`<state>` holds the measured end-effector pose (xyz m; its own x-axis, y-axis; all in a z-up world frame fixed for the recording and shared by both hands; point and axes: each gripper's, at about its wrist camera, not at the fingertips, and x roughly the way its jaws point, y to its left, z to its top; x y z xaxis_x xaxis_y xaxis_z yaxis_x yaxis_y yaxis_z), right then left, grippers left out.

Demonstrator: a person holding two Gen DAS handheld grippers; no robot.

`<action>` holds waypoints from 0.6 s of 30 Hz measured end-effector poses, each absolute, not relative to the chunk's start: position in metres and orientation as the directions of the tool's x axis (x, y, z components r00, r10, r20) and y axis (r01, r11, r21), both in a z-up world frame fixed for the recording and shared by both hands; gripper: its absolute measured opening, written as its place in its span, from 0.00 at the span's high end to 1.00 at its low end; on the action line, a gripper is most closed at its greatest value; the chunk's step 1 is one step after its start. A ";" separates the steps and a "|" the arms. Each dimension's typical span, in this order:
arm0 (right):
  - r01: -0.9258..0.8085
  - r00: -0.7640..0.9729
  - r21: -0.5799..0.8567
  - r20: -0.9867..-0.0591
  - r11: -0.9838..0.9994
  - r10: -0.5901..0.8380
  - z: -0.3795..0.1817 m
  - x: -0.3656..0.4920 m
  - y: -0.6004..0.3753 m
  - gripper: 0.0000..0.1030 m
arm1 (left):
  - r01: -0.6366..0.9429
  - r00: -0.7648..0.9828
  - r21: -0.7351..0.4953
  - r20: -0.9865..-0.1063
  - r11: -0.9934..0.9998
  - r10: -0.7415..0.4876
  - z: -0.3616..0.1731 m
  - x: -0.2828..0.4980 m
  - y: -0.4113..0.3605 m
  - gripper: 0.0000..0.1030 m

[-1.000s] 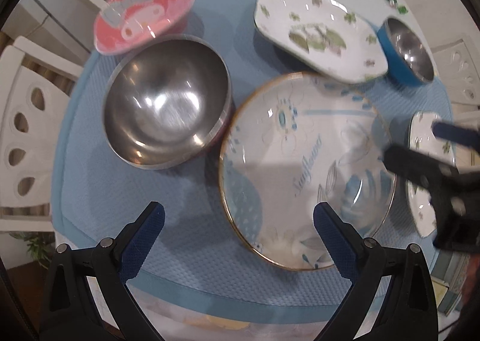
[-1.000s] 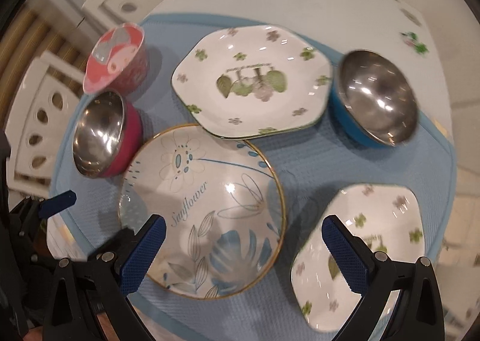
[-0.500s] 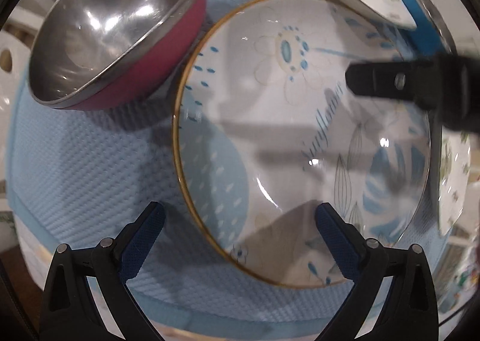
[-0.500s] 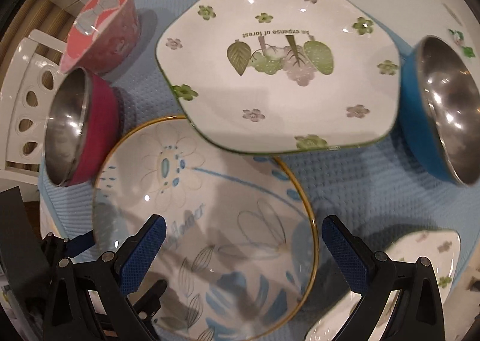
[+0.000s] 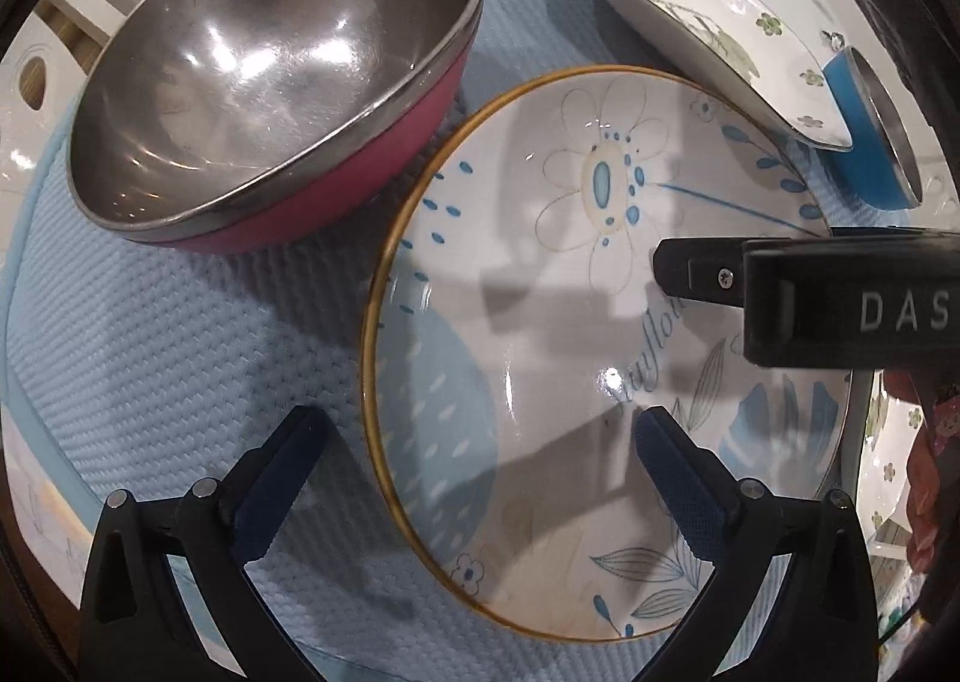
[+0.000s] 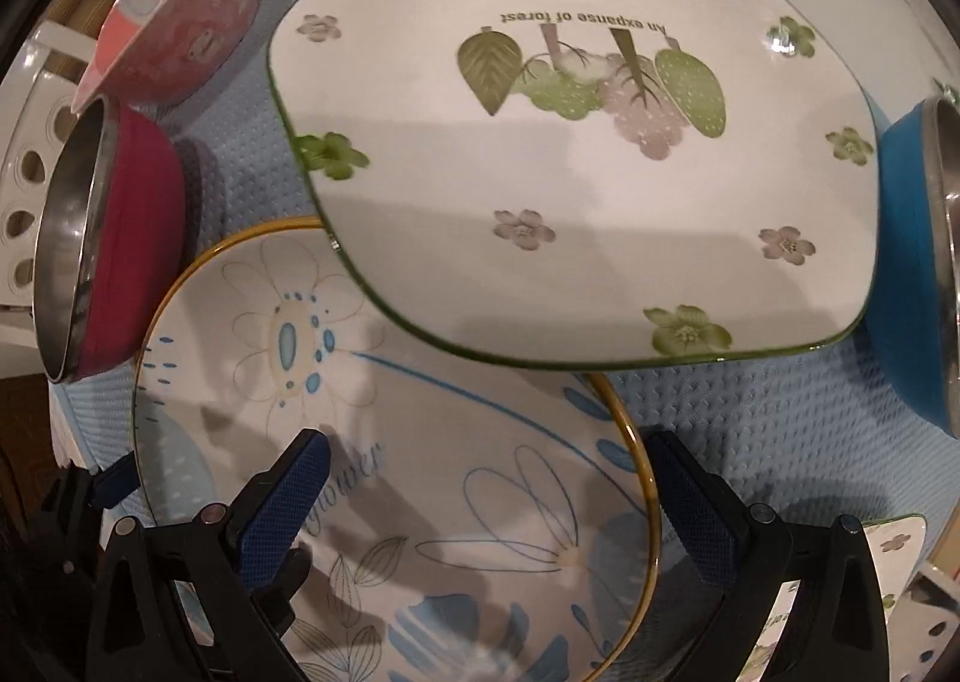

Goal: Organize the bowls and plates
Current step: 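Move both grippers down toward the rim of the round Sunflower plate, then close both grippers on the rim of the Sunflower plate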

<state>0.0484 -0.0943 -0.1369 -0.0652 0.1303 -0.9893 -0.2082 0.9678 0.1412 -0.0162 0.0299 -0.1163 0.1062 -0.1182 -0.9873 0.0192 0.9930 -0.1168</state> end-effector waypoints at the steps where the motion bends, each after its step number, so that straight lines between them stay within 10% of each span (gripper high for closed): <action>1: -0.216 -0.060 0.141 -0.990 0.966 0.131 -0.137 0.048 -0.093 0.00 | 0.021 0.104 -0.117 -0.987 0.993 -0.118 -0.116 -0.015 0.030 0.00; 11: -0.222 -0.060 0.153 -0.988 0.963 0.143 -0.130 0.037 -0.106 0.00 | 0.132 0.107 -0.118 -0.985 0.984 -0.132 -0.112 -0.013 0.009 0.01; 18: -0.213 -0.096 0.170 -0.984 0.962 0.153 -0.121 0.013 -0.107 0.16 | 0.186 0.153 -0.142 -0.973 0.972 -0.171 -0.097 -0.017 0.011 0.38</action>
<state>0.0133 -0.1067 -0.1215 -0.0962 0.1527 -0.9836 -0.2127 0.9622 0.1701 -0.0172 0.0112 -0.0968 0.1530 -0.1710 -0.9733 0.1863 0.9722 -0.1415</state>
